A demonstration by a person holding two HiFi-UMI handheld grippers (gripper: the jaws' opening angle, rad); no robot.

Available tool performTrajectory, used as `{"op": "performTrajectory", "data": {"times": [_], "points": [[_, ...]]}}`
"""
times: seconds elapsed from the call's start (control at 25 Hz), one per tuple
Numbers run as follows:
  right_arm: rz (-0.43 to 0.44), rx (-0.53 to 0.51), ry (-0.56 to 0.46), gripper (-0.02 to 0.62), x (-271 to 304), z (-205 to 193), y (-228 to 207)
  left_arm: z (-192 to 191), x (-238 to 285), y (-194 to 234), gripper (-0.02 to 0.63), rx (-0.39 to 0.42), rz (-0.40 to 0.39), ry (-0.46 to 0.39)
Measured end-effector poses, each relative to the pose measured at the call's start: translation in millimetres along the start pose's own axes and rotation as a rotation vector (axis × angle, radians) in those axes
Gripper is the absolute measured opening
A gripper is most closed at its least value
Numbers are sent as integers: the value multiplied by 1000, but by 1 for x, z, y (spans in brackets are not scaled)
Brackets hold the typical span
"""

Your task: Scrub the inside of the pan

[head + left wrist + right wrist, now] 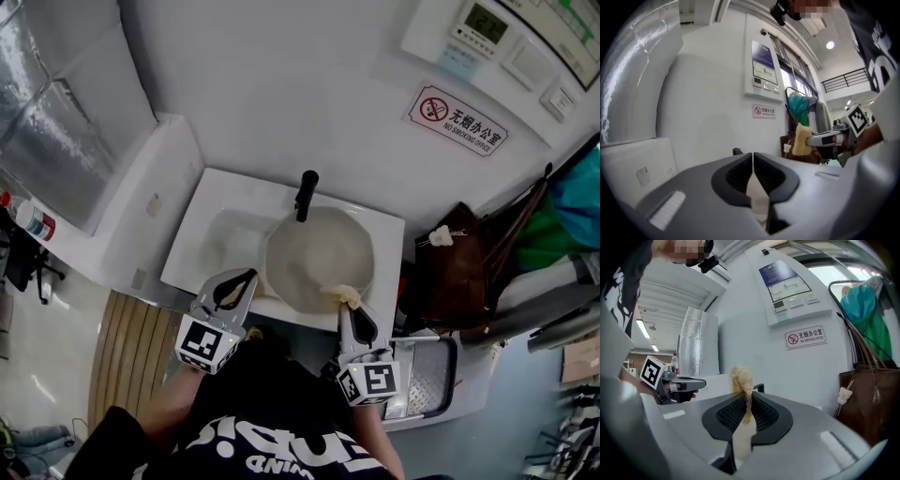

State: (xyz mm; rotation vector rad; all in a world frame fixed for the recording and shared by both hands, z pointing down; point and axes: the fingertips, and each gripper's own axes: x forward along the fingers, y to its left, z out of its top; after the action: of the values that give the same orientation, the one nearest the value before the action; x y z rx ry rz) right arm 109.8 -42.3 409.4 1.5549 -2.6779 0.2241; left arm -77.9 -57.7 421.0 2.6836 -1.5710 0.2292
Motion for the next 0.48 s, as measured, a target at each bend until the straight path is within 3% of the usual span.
{"op": "performTrajectory", "data": {"times": [0.32, 0.4, 0.48], "points": [[-21, -5, 9, 40, 26, -2, -8, -3, 21, 9, 66, 17, -90, 21], [-25, 2, 15, 40, 30, -5, -10, -13, 25, 14, 119, 25, -100, 62], [-27, 8, 18, 40, 33, -6, -11, -26, 32, 16, 226, 36, -125, 123]]}}
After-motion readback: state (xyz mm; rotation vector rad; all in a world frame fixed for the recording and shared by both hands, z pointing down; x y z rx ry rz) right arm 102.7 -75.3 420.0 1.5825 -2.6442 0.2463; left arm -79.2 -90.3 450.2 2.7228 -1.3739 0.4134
